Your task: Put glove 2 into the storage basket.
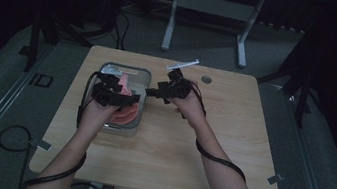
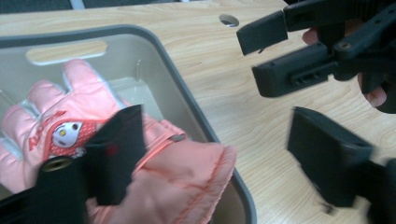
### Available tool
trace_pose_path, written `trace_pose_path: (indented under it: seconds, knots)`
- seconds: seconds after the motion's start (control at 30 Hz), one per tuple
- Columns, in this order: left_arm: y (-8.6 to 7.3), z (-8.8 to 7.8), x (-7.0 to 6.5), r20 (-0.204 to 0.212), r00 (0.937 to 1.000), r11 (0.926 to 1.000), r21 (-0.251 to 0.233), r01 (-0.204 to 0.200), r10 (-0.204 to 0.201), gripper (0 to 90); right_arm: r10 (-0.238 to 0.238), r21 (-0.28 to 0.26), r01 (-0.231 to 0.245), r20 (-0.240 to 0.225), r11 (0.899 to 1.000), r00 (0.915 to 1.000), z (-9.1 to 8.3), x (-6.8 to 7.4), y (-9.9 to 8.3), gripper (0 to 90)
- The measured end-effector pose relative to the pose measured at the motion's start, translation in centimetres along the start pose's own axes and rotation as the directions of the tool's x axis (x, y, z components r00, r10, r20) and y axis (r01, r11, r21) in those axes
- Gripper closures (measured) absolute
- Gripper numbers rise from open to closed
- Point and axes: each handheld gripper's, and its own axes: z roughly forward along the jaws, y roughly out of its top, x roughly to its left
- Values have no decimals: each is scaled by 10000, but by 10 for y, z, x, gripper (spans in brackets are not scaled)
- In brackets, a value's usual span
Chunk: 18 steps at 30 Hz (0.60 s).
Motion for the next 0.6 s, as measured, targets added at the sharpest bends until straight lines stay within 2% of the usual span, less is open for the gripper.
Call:
trace_pose_path:
  seconds: [0.17,0.2,0.37,0.4,0.53,0.57,0.6]
  knots:
    - [-2,3,-6,228,9996,9995,-244,-180,185,138,-96,22,96,30,10000,9999,-4,-7,-12,231]
    - [-4,5,-11,333,9990,9994,-168,-288,294,136,-191,128,188,199,9997,9996,-5,-11,-19,226]
    - [-7,11,-22,307,9972,9977,23,-680,679,12,-315,181,309,324,9994,9990,-6,-16,-30,198]
    - [-10,14,-28,142,9951,9952,37,-978,978,12,-356,124,352,333,9993,9988,-8,-17,-32,200]
    - [-15,18,-37,210,9921,9922,153,-1241,1237,11,-575,-71,579,491,9983,9971,-13,-17,-37,203]
    - [-18,20,-43,264,9893,9894,170,-1439,1434,12,-636,-81,642,584,9979,9963,-15,-17,-40,206]
    - [-19,21,-46,407,9885,9892,136,-1462,1456,12,-636,-60,641,601,9979,9962,-16,-18,-42,206]
